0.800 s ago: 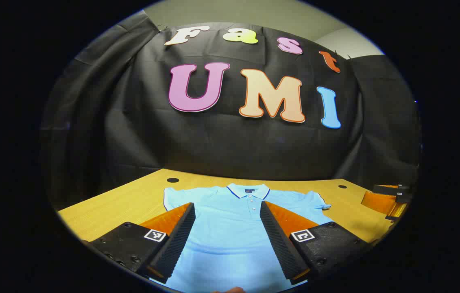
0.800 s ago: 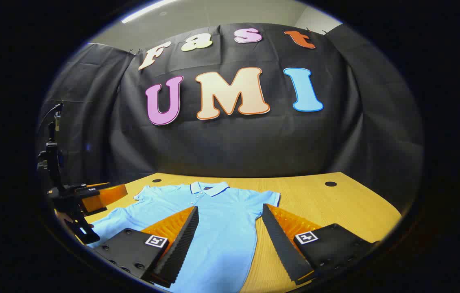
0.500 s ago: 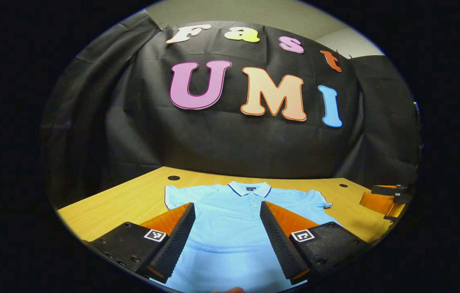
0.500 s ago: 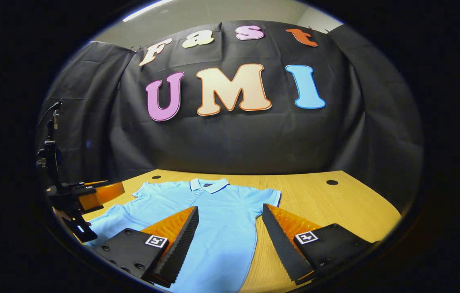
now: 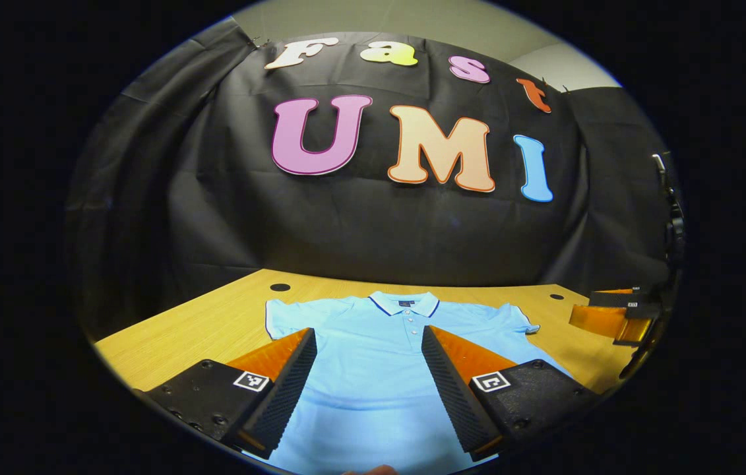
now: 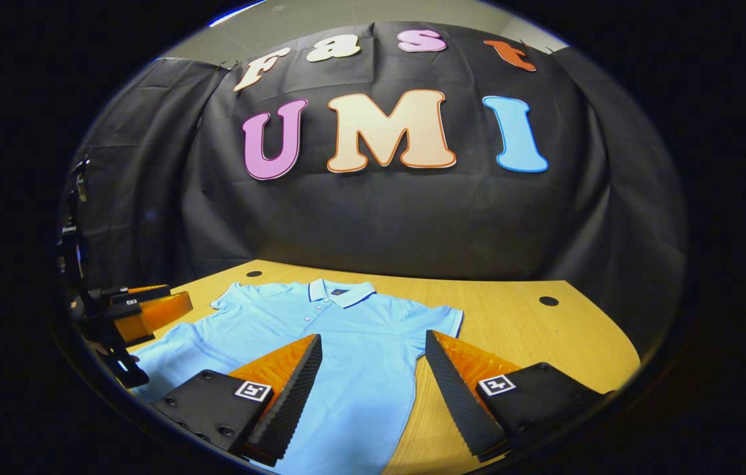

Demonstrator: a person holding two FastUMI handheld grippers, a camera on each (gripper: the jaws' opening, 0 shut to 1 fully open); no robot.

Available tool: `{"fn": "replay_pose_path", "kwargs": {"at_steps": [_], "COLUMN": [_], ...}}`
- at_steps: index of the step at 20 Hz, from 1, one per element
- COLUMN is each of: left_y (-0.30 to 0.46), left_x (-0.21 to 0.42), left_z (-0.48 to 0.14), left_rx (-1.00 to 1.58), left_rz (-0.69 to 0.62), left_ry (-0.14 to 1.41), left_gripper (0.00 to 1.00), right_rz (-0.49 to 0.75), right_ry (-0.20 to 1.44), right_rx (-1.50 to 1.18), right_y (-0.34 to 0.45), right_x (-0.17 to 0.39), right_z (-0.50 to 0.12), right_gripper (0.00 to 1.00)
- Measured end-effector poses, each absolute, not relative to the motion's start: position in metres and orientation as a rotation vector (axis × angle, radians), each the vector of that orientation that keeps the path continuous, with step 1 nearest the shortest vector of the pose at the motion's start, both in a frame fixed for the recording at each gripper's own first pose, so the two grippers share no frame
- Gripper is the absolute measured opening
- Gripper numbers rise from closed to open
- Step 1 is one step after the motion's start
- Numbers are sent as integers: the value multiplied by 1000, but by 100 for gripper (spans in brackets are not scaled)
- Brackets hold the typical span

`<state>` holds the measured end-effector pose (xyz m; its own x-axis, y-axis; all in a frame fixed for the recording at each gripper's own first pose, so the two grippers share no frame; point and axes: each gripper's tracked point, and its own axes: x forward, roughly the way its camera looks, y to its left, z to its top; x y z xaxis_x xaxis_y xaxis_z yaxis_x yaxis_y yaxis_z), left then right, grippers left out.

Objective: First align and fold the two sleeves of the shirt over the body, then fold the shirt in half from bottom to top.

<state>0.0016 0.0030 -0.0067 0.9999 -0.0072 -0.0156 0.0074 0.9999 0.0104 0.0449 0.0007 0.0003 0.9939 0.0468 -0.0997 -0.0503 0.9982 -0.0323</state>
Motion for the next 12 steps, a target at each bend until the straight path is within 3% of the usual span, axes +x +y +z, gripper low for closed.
{"fn": "replay_pose_path", "kwargs": {"at_steps": [12], "left_y": [18], "left_x": [-5], "left_z": [-11], "left_rx": [25], "left_rz": [3], "left_ry": [21], "left_gripper": [95], "right_rz": [-93], "right_ry": [222], "right_rx": [78], "right_y": [-77], "right_x": [147], "right_z": [3], "right_gripper": [97]}}
